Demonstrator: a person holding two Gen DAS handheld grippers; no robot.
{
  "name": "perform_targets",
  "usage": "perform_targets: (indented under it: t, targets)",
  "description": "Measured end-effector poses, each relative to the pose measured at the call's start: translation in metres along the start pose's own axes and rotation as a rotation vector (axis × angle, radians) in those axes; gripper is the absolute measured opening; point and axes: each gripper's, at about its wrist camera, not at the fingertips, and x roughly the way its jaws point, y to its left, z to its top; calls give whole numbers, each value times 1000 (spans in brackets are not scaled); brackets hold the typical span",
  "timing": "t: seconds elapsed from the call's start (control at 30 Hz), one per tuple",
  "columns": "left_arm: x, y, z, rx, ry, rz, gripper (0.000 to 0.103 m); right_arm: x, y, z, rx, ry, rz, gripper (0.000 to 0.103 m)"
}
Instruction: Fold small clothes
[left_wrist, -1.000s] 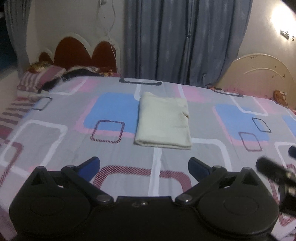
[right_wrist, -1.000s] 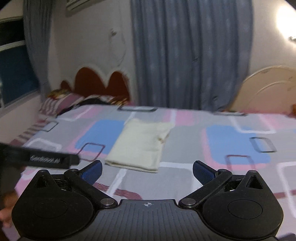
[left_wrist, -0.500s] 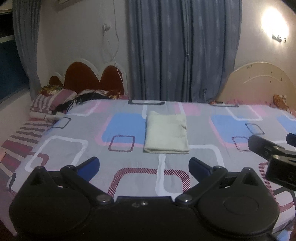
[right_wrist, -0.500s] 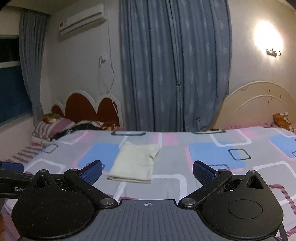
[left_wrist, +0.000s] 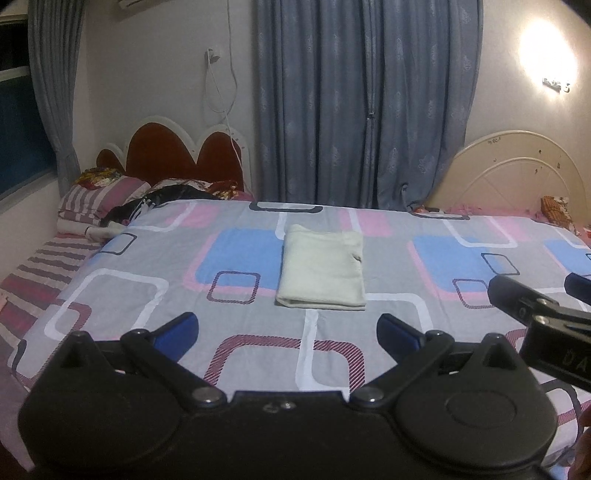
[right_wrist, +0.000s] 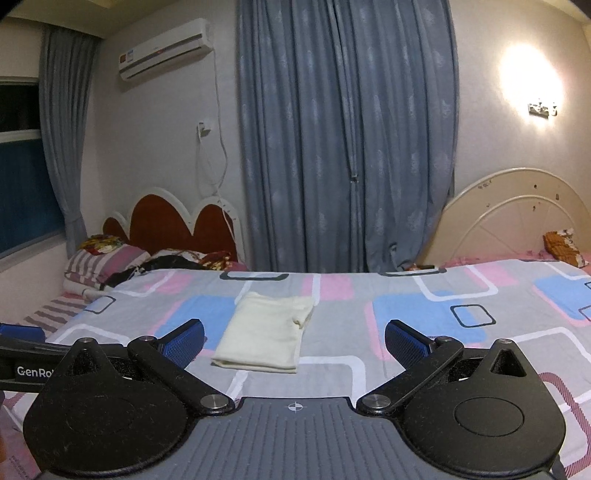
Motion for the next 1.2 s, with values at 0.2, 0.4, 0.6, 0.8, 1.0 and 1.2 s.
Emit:
perform_targets:
  t: [0.2,0.4,0.6,0.8,1.0,1.2]
  targets:
    - [-3,-4,-3,-6,-1,6,102,-4,-2,-1,-6,3,4,103]
    - [-5,-7,-5,-14,-3,11,102,-5,-4,-2,-4,3,-2,103]
    - [-5,-6,-5,-13,0,9,102,-7,-7,-5,6,5,-4,103]
    - [-5,-2,-7,-16,2,13,102,-6,-9,-5,5,9,-3,103]
    - [-4,0,-8,-16,9,19,102,-6,-8,-7,6,12,-4,103]
    - [-5,3,-5,-23,8,23,102,-5,-6,-7,7,15,-5,103]
